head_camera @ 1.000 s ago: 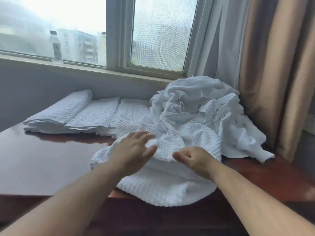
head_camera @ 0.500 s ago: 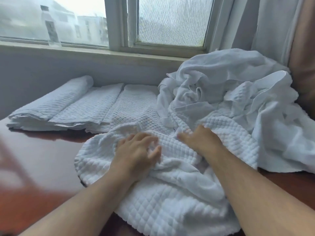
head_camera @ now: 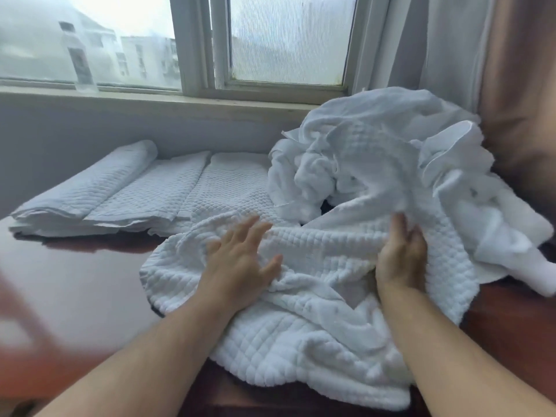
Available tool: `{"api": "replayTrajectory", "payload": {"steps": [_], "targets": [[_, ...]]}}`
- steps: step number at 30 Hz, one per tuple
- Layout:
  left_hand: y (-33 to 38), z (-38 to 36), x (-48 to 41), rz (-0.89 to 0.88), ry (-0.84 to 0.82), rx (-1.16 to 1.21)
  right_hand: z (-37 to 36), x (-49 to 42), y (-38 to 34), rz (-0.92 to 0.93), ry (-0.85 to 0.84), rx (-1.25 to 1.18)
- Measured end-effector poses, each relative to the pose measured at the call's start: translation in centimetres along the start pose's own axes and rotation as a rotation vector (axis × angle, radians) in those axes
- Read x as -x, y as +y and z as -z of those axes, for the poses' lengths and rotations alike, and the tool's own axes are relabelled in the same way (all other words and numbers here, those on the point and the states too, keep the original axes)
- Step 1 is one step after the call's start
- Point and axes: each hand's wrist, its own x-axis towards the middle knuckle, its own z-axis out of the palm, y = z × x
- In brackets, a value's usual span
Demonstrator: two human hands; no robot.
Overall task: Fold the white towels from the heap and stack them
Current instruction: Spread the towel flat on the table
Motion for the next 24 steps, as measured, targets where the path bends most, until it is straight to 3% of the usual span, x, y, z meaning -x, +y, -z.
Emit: {"api": "replayTrajectory", "payload": {"steps": [2, 5, 8, 11, 13, 15, 18, 20, 24], "targets": [[0.0, 0.0, 0.6, -0.007, -0.055, 0.000, 1.7, 0.9, -0.1, -0.093, 0.075, -0.088], [0.5, 0.6, 0.6, 0.005, -0.188, -0.069, 3.1, 1.7, 0.3, -0.332, 0.012, -0.022], [1.2, 1.4, -0.6, 0.051, -0.354, -0.163, 3.1, 1.5, -0.6, -0.441, -0.089, 0.408], [1.8, 2.1, -1.6, 0.028, -0.410, -0.194, 2.0, 1.7, -2.7, -0.217, -0.075, 0.844], [2.1, 1.9, -1.8, 0.002, -0.361, -0.224, 1.4, 1.6, -3.5, 0.121, -0.060, 0.997], [1.6, 1.2, -1.2, -0.030, -0.199, -0.148, 0.8, 1.1, -3.3, 0.418, -0.149, 1.064], [0.5, 0.1, 0.2, -0.141, 0.223, 0.014, 0.7, 0.7, -1.6, 0.438, -0.538, 1.096], [0.3, -0.2, 0.2, -0.214, 0.380, 0.004, 0.8, 0.8, -0.3, 0.427, -0.711, 1.074], [0.8, -0.1, -0.3, -0.275, 0.336, 0.040, 0.8, -0.4, -0.1, 0.437, -0.981, 1.014]]}}
